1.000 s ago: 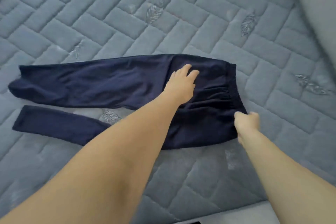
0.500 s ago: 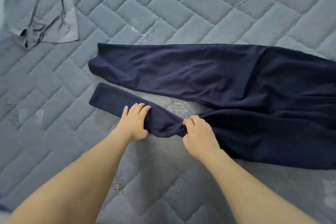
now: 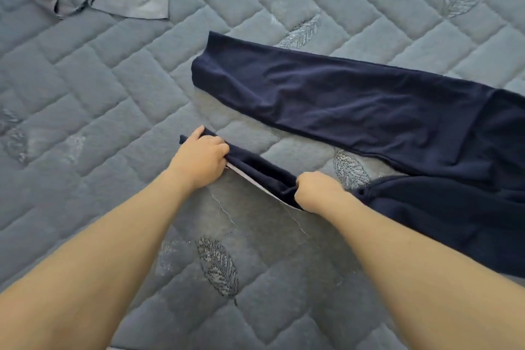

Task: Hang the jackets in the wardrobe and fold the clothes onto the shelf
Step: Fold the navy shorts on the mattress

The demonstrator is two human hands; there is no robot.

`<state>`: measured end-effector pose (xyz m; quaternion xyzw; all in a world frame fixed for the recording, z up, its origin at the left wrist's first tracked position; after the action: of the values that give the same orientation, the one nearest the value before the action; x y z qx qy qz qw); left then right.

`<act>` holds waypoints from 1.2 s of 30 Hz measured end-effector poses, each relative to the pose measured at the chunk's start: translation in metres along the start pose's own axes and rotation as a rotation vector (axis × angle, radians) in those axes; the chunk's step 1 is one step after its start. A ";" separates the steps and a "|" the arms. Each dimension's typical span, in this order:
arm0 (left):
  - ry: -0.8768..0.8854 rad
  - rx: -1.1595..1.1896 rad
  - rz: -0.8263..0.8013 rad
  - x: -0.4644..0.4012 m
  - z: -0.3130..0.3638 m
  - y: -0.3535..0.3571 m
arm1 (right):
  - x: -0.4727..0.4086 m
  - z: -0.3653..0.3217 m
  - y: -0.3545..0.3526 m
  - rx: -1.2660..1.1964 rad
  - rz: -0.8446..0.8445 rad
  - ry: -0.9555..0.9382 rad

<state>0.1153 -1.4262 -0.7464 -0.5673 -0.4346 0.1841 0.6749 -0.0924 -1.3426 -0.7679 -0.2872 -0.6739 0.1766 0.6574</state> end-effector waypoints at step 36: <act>-0.414 0.115 -0.132 0.082 -0.020 0.050 | -0.003 -0.035 -0.004 0.282 0.324 -0.068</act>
<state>0.1885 -1.3630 -0.7614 -0.4483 -0.5890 0.2765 0.6129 -0.0583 -1.3527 -0.7648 -0.2909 -0.6095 0.3818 0.6310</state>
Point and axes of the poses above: each hand's wrist, its own x-axis away from the middle knuckle, its own y-axis out of the palm, z = x × y, the point moved 7 cm from there along -x, towards the middle knuckle, and after that the axes turned 3 degrees about y, right-handed, at the moved point
